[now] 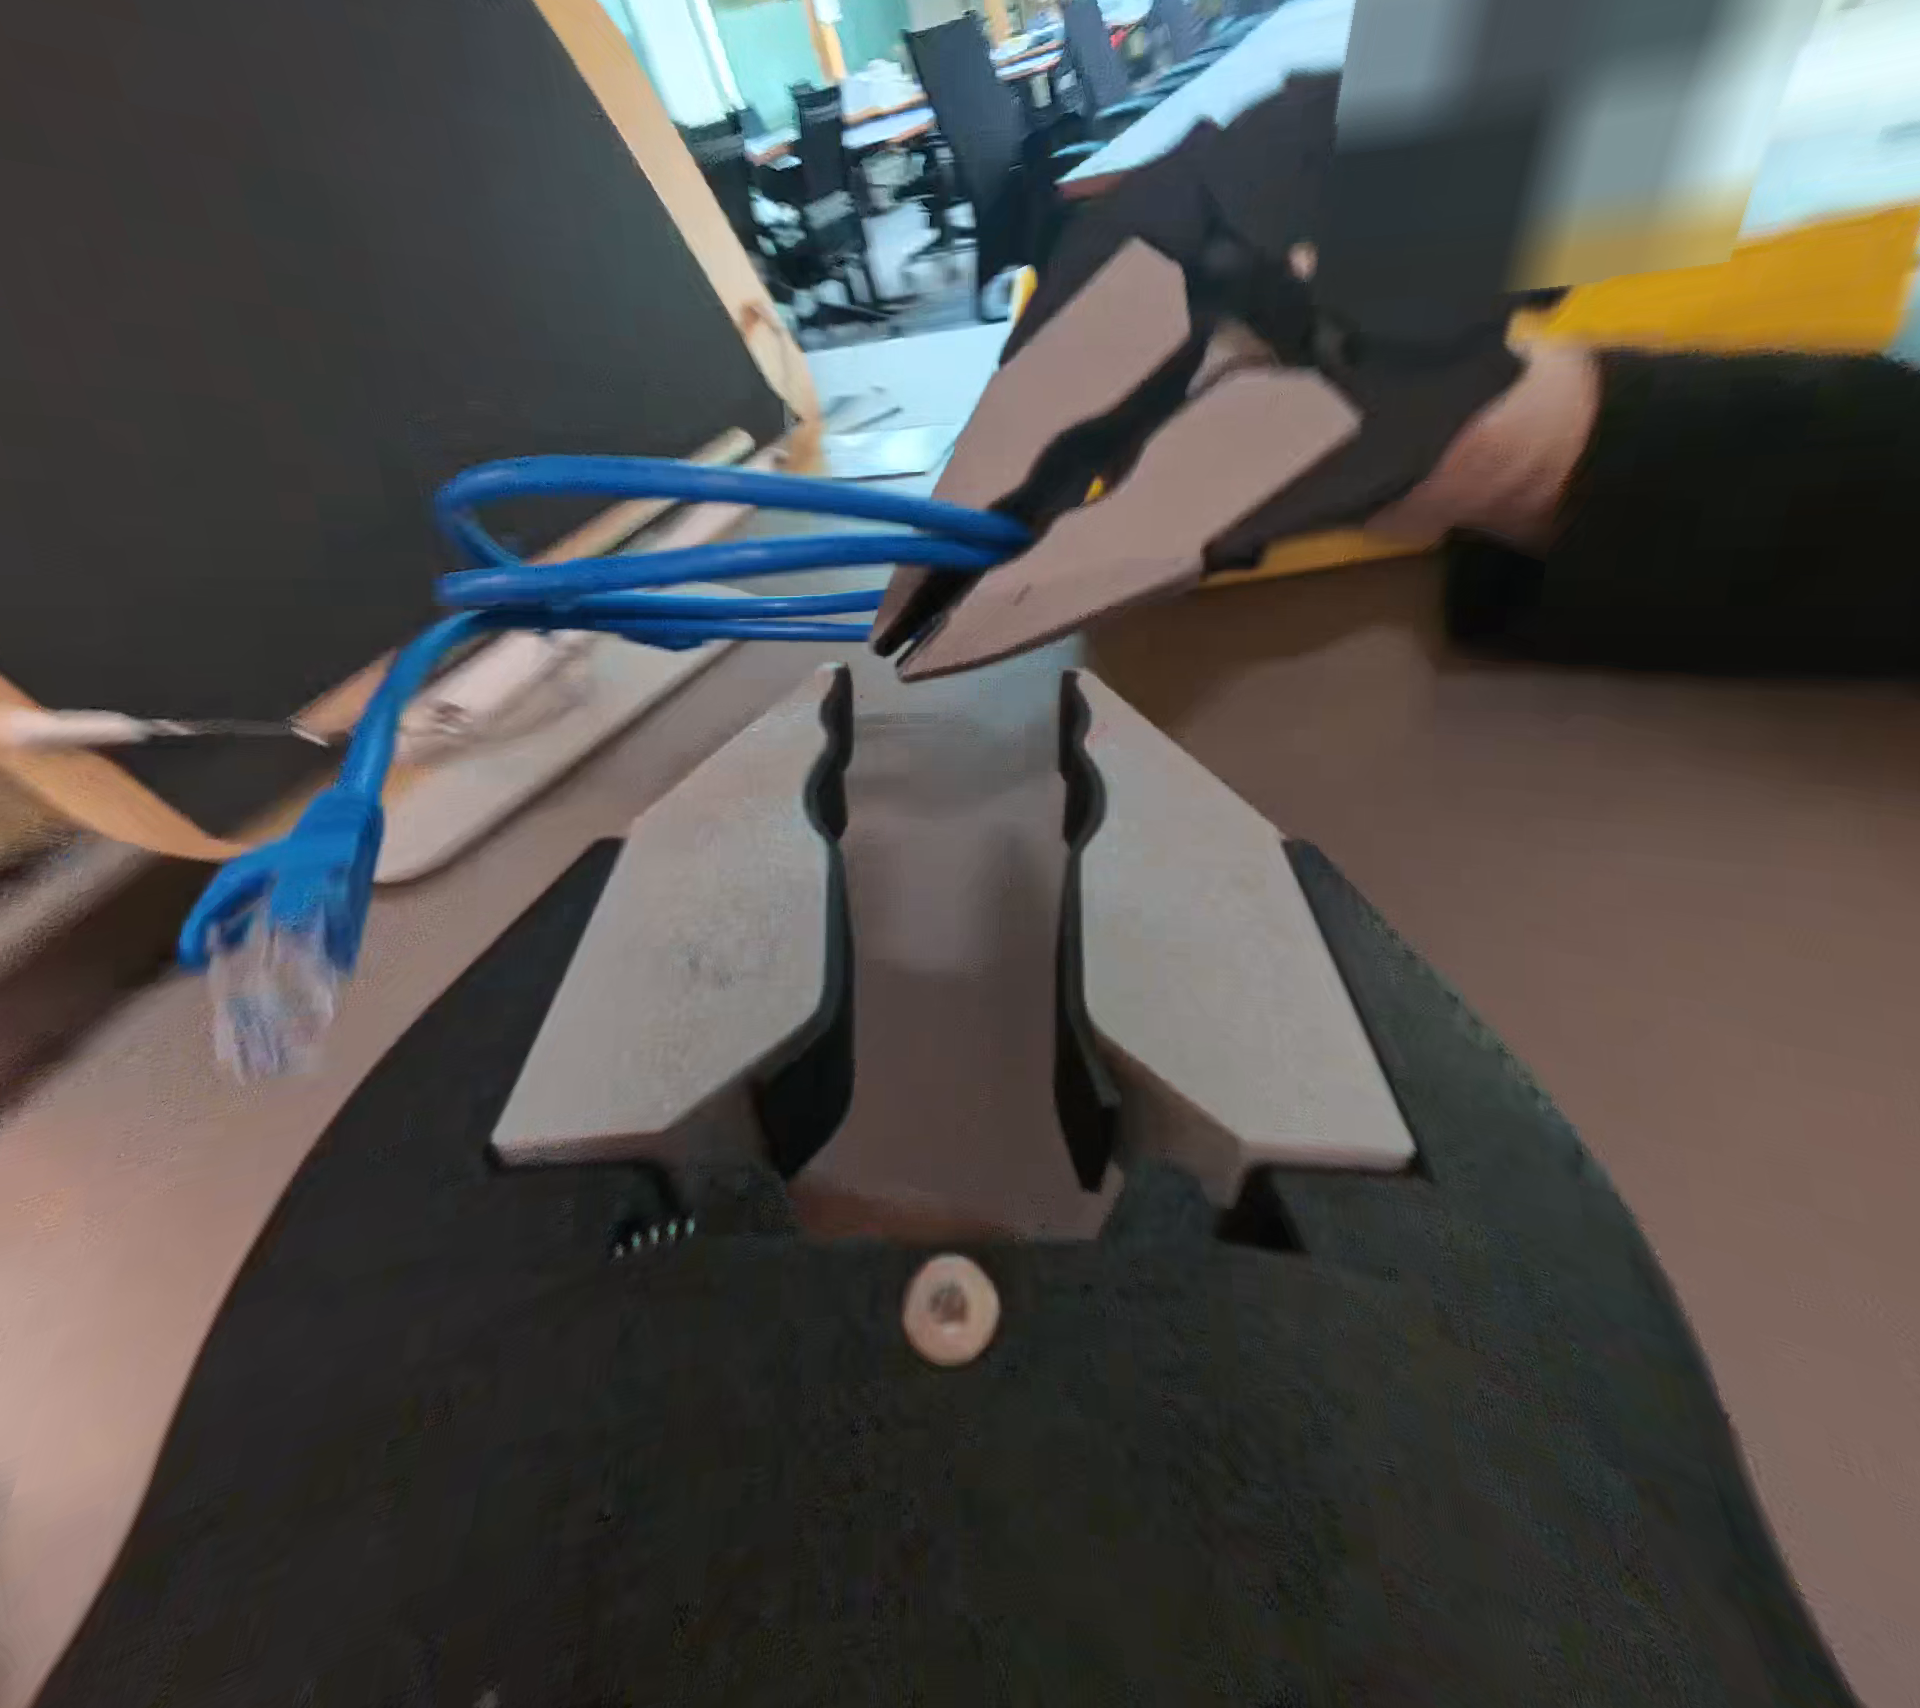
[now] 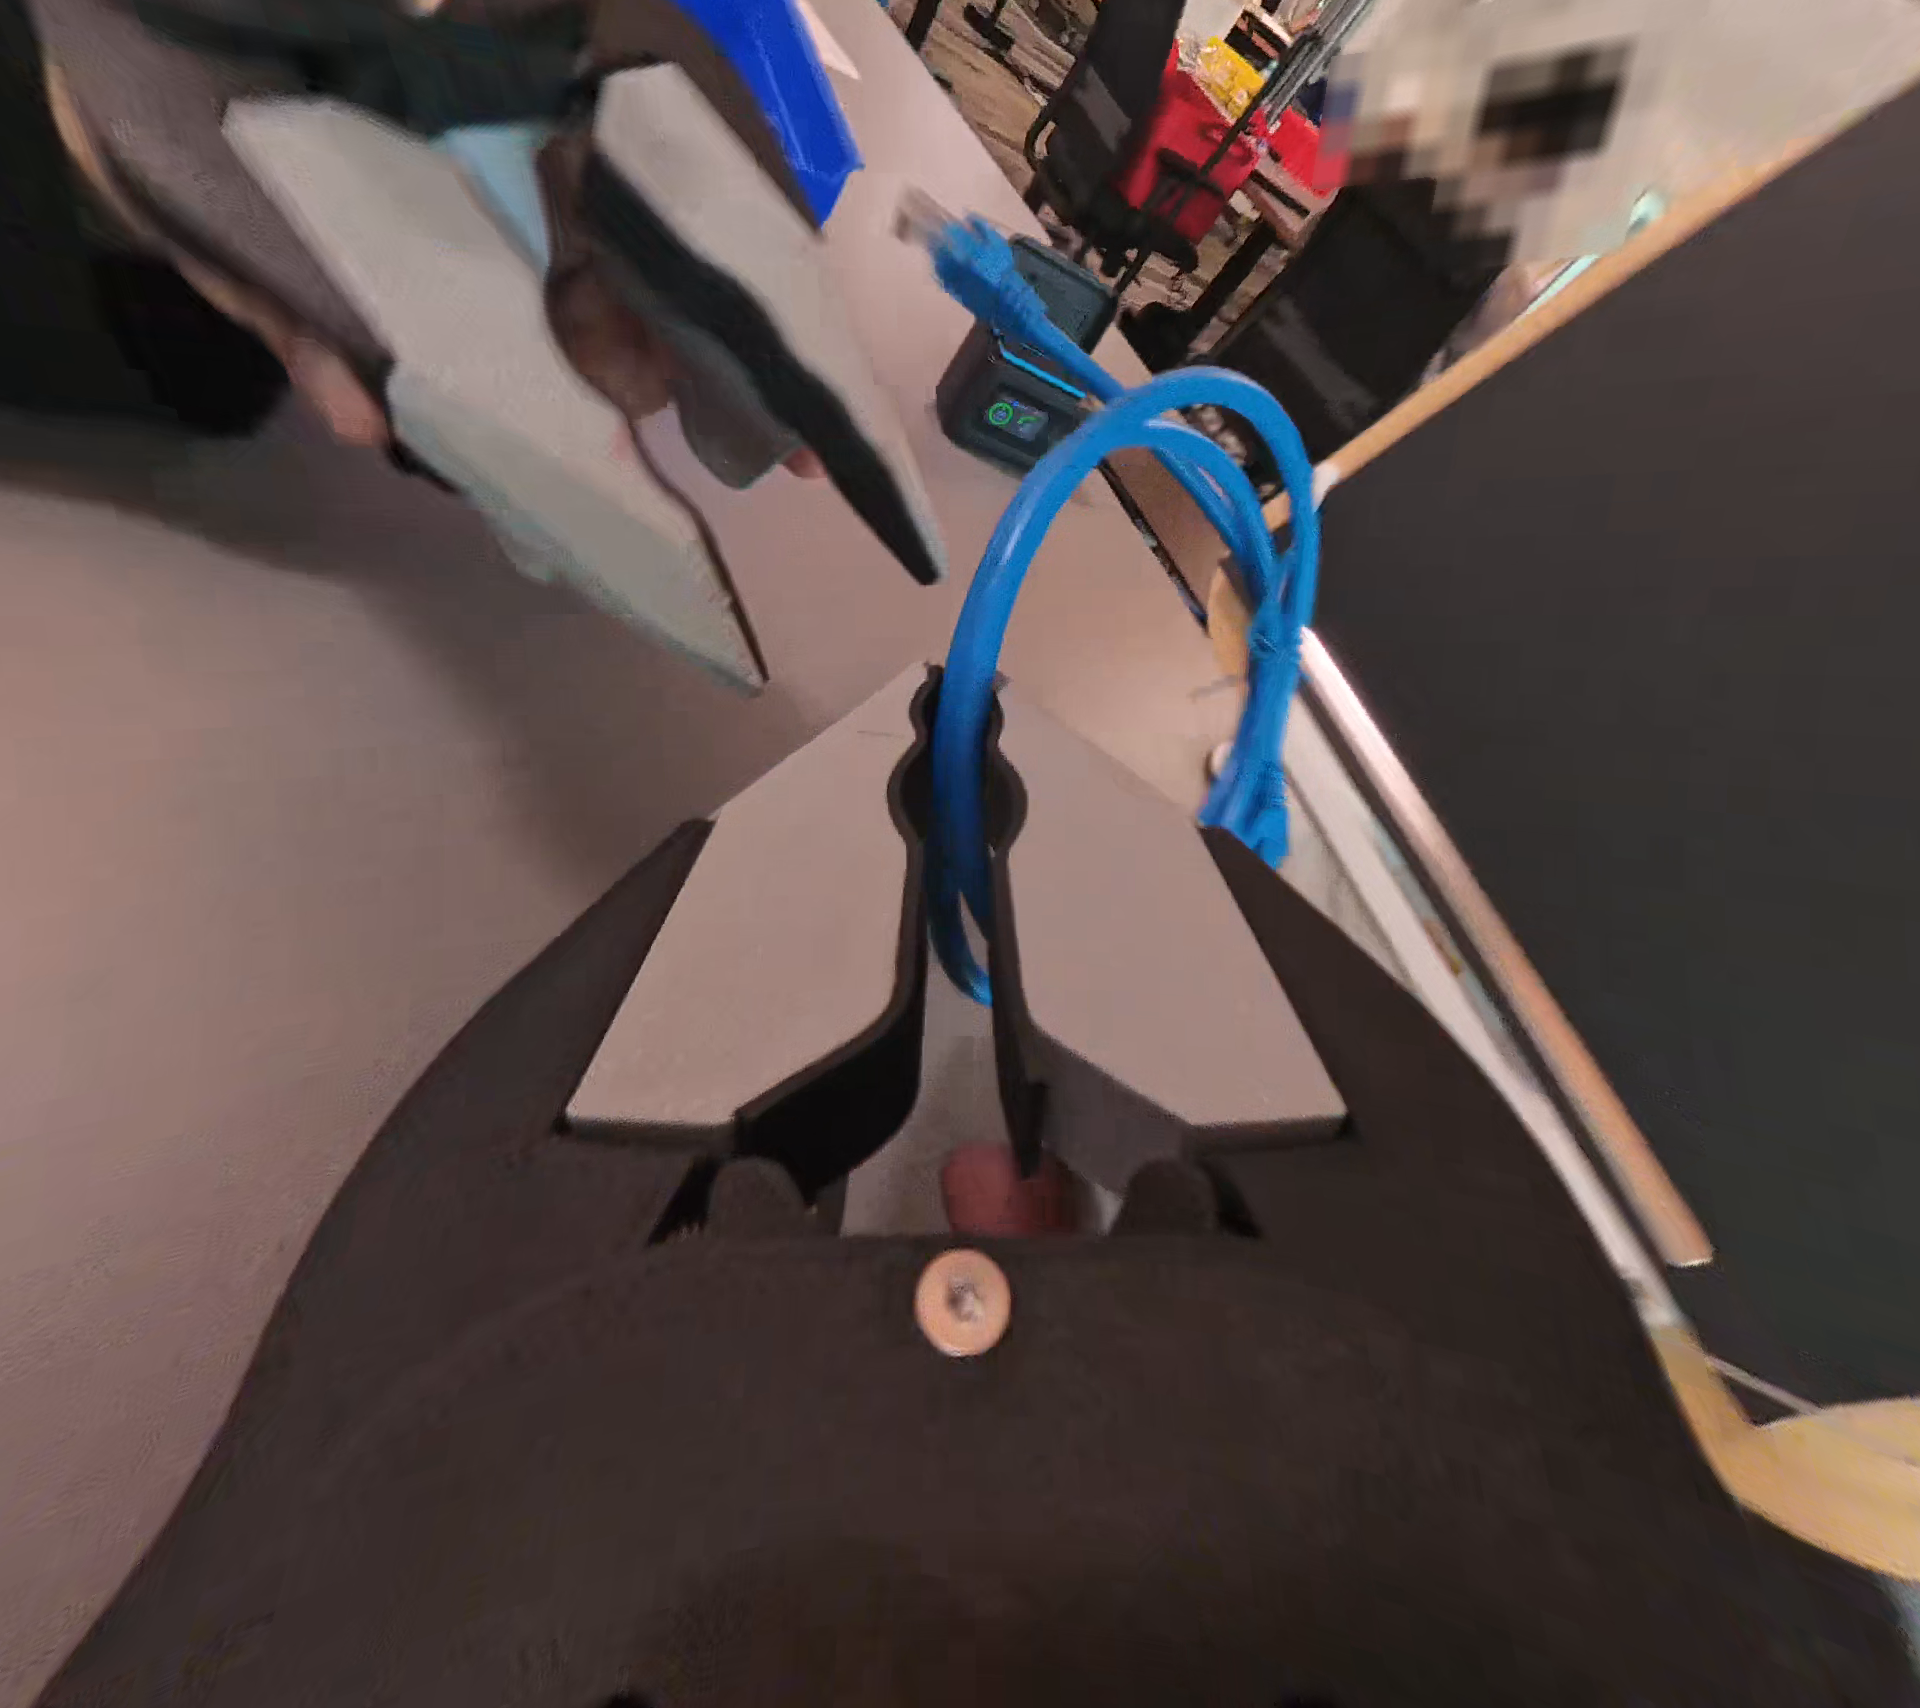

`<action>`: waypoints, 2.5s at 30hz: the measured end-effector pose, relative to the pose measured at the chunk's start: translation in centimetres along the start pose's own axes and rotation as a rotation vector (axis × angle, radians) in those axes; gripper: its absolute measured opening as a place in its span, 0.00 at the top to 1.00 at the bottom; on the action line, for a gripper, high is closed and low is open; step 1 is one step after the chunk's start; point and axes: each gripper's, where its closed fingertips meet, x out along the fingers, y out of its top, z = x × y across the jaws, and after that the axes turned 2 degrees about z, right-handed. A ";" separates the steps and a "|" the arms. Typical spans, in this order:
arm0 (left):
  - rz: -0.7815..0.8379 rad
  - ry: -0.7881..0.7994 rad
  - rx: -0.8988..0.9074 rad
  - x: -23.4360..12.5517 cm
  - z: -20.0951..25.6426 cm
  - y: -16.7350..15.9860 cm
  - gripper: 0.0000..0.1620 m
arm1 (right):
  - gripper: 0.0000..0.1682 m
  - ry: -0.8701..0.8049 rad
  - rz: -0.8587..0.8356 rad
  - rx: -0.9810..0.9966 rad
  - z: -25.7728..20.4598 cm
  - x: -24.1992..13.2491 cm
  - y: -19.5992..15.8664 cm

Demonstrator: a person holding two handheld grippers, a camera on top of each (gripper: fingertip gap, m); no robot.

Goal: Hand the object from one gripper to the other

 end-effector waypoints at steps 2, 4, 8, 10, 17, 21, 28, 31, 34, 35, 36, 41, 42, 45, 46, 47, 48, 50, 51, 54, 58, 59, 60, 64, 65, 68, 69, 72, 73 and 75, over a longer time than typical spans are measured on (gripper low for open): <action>-0.001 -0.061 -0.179 0.0 0.0 0.0 0.68 | 0.99 -0.046 -0.032 -0.151 -0.4 0.5 -0.3; 0.004 -0.082 -0.281 -0.1 -0.3 0.1 0.68 | 0.99 -0.106 -0.074 -0.285 -0.5 0.9 -0.7; 0.070 -0.078 -0.543 0.2 -1.5 0.7 0.70 | 0.99 -0.228 -0.146 -0.482 0.4 1.0 -0.9; 0.133 -0.067 -0.726 0.4 -2.3 1.2 0.69 | 0.99 -0.294 -0.185 -0.591 0.8 1.1 -0.7; 0.082 0.059 -0.761 0.2 -4.3 -0.5 0.91 | 0.98 -0.339 -0.259 -0.696 0.0 2.2 -1.1; -0.053 0.259 -0.424 -0.7 -6.0 -1.6 1.00 | 0.77 -0.177 -0.229 -0.429 -1.0 2.2 -2.4; -0.251 0.284 0.149 -0.9 -5.3 -3.0 1.00 | 0.64 -0.189 -0.089 0.020 3.7 -0.6 -2.0; -0.269 0.155 0.314 -0.6 -2.7 -3.1 1.00 | 0.62 -0.197 -0.139 -0.046 3.8 -0.7 -3.2; -0.282 0.049 0.418 -0.5 -0.6 -3.6 1.00 | 0.66 -0.130 -0.137 -0.135 1.8 -0.1 -2.8; -0.283 0.043 0.418 -0.4 -0.5 -3.7 1.00 | 0.73 -0.095 -0.130 -0.162 0.9 0.2 -2.6; -0.274 0.062 0.395 -0.3 -0.7 -3.6 1.00 | 0.89 -0.068 -0.128 -0.194 0.1 0.3 -2.4; -0.224 0.202 0.006 -0.6 -4.1 -3.1 0.79 | 0.97 -0.250 -0.141 -0.255 2.5 0.1 -1.3; -0.214 0.174 -0.097 -0.7 -4.0 -3.1 0.72 | 0.97 -0.315 -0.153 -0.307 3.3 -0.1 -1.2; -0.172 -0.023 -0.421 -0.7 -1.9 -2.4 0.71 | 0.97 -0.508 -0.229 -0.547 5.6 -0.9 -1.2; -0.134 -0.106 -0.510 -0.7 -0.9 -1.5 0.71 | 0.98 -0.560 -0.253 -0.618 6.1 -1.1 -1.1; -0.084 -0.158 -0.583 -0.6 -0.4 -0.5 0.70 | 0.97 -0.603 -0.274 -0.676 6.6 -1.2 -1.0; -0.033 -0.182 -0.643 -0.5 -0.3 0.3 0.69 | 0.97 -0.641 -0.291 -0.721 6.9 -1.2 -0.8; 0.041 -0.169 -0.737 -0.1 -0.7 1.3 0.64 | 0.97 -0.705 -0.310 -0.790 7.1 -1.2 -0.2; 0.065 -0.142 -0.771 0.1 -1.1 1.4 0.63 | 0.97 -0.729 -0.313 -0.822 7.1 -1.1 0.1; 0.153 -0.070 -0.860 0.3 -2.5 1.9 0.61 | 0.97 -0.758 -0.298 -0.913 6.1 -0.5 1.2; 0.260 -0.038 -1.010 -0.4 -4.1 2.2 0.68 | 0.98 -0.778 -0.270 -1.005 4.7 0.1 2.3; 0.267 -0.017 -1.025 -0.4 -4.4 1.9 0.73 | 0.97 -0.789 -0.265 -1.018 4.6 0.2 2.5; 0.271 0.003 -1.042 -0.4 -4.7 1.6 0.76 | 0.97 -0.798 -0.259 -1.026 4.4 0.3 2.7; 0.282 0.051 -1.044 -0.6 -5.4 1.1 0.83 | 0.97 -0.783 -0.239 -1.040 3.2 1.0 3.2; 0.291 0.053 -1.028 -0.7 -5.6 1.2 0.87 | 0.96 -0.766 -0.237 -1.037 2.8 1.3 3.2; 0.322 -0.012 -0.991 -1.2 -5.4 2.1 0.98 | 0.92 -0.674 -0.211 -1.031 1.3 2.5 2.7; 0.309 -0.026 -0.957 -1.3 -5.3 2.2 0.98 | 0.87 -0.627 -0.201 -1.006 0.8 2.9 2.2; 0.230 -0.035 -0.774 -1.6 -5.0 2.1 0.98 | 0.76 -0.434 -0.106 -0.804 -0.9 3.5 1.2; 0.210 -0.019 -0.704 -1.8 -5.1 2.0 0.98 | 0.72 -0.378 -0.075 -0.699 -1.1 3.3 1.1; 0.188 -0.003 -0.571 -2.3 -5.2 2.2 0.98 | 0.70 -0.291 -0.037 -0.494 -0.8 2.6 0.9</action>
